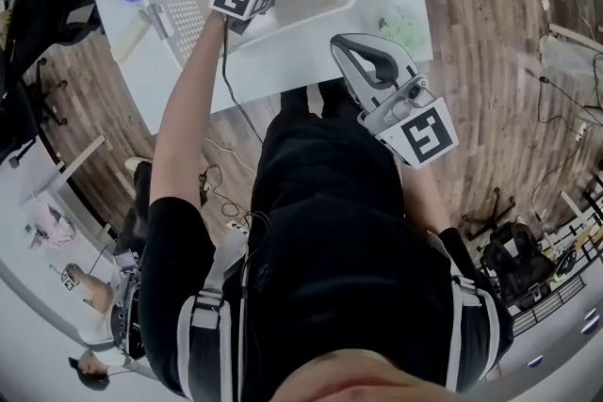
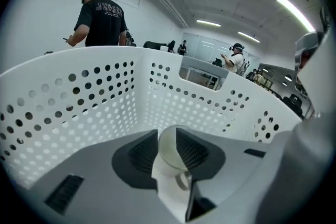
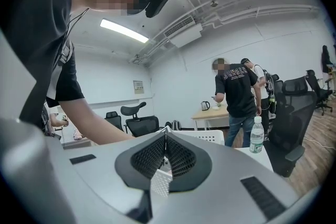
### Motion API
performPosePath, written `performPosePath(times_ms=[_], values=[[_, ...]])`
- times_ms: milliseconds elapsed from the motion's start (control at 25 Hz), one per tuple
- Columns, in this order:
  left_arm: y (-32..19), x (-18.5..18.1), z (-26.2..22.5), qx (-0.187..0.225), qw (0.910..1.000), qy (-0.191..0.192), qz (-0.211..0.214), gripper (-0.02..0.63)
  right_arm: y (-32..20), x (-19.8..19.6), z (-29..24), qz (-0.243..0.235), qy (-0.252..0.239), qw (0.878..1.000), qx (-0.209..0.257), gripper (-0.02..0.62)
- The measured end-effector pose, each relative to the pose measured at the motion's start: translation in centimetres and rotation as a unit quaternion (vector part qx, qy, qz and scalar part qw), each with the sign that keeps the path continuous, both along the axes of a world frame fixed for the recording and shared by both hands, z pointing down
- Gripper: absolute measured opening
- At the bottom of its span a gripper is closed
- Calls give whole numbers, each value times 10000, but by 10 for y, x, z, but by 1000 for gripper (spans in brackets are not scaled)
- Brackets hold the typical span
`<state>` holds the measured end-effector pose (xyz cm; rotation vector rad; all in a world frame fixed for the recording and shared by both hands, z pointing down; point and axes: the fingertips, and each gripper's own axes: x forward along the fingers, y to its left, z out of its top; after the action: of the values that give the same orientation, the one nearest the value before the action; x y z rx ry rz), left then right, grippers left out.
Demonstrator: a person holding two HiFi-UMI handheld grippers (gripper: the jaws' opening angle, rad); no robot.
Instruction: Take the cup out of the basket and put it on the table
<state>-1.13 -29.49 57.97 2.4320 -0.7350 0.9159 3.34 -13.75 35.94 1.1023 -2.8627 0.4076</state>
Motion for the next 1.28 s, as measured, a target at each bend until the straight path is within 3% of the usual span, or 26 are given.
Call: performPosePath(times_ms=[680, 920, 1280], values=[[-7, -4, 38, -222, 9991, -353, -101, 115, -8, 5, 3, 16, 71, 10000, -3, 20], [-8, -2, 38, -157, 9992, -342, -106, 54, -6, 6, 5, -7, 95, 10000, -8, 20], [-7, -6, 37, -223, 9991, -336, -139, 48, -4, 4, 3, -15, 68, 10000, -5, 20]])
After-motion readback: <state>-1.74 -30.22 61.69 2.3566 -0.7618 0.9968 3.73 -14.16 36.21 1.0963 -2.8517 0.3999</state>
